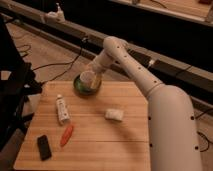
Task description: Pick up the ceramic cup
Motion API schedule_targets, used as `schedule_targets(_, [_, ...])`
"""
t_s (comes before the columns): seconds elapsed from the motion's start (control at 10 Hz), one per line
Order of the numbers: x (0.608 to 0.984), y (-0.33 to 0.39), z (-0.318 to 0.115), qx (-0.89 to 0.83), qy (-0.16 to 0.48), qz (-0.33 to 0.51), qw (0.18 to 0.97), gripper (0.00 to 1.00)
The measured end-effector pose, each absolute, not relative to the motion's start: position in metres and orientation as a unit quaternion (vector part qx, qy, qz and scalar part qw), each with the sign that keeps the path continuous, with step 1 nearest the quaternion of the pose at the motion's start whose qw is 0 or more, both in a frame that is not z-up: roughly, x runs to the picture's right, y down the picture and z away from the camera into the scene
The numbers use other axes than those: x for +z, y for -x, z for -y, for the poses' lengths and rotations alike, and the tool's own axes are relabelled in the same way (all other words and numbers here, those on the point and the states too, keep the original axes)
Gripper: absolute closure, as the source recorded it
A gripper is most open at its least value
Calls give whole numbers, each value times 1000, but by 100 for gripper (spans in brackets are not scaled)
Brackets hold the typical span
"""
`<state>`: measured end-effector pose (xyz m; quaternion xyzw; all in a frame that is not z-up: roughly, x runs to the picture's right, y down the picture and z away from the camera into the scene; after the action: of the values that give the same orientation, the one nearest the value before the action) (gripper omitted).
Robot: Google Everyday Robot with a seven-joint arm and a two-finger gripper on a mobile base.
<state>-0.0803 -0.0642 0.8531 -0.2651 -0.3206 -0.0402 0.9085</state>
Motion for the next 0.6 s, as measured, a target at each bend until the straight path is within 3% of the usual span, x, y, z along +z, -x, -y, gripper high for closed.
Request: schedule_targets(0.6, [916, 75, 47, -14, 312, 295, 903, 21])
